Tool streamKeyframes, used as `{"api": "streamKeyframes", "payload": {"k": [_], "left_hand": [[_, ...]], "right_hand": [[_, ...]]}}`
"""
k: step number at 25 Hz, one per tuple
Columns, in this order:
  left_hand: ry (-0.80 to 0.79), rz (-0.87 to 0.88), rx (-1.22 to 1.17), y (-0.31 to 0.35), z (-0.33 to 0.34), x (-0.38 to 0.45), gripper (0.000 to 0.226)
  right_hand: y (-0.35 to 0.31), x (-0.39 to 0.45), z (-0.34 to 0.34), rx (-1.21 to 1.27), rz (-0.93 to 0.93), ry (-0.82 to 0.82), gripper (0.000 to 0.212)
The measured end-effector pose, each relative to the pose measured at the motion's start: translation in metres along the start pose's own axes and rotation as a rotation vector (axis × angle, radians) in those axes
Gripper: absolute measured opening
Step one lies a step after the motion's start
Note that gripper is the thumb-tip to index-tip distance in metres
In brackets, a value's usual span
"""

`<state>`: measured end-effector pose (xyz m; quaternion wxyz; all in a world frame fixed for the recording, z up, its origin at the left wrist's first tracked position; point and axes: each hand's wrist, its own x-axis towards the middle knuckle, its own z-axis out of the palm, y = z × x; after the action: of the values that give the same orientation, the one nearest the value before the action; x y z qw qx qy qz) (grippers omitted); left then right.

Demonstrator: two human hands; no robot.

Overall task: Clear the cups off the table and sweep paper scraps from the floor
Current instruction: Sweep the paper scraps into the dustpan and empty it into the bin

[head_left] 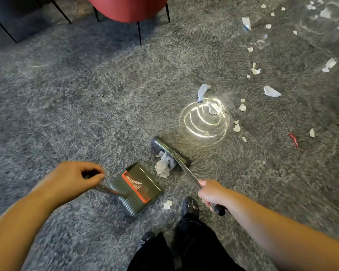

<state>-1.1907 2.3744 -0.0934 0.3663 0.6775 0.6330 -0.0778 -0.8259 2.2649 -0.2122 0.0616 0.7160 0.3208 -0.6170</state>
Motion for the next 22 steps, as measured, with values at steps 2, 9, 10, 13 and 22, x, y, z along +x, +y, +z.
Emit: {"api": "streamKeyframes", "payload": {"k": [2, 9, 10, 13, 22], "left_hand": [[-0.007, 0.015, 0.013, -0.013, 0.007, -0.003, 0.013], [0.01, 0.085, 0.053, -0.047, 0.023, -0.024, 0.012], [0.01, 0.094, 0.048, -0.053, 0.024, -0.029, 0.012], [-0.003, 0.118, 0.04, -0.069, 0.031, -0.039, 0.013], [0.022, 0.118, 0.037, -0.113, 0.042, -0.082, 0.005]], "right_hand": [[-0.004, -0.003, 0.017, 0.042, 0.018, -0.001, 0.07], [-0.023, -0.029, 0.118, 0.295, 0.04, -0.106, 0.071], [-0.025, -0.036, 0.131, 0.345, 0.055, -0.136, 0.069], [-0.027, -0.06, 0.161, 0.402, 0.082, -0.216, 0.071], [0.001, -0.131, 0.182, 0.445, 0.036, -0.148, 0.062]]}}
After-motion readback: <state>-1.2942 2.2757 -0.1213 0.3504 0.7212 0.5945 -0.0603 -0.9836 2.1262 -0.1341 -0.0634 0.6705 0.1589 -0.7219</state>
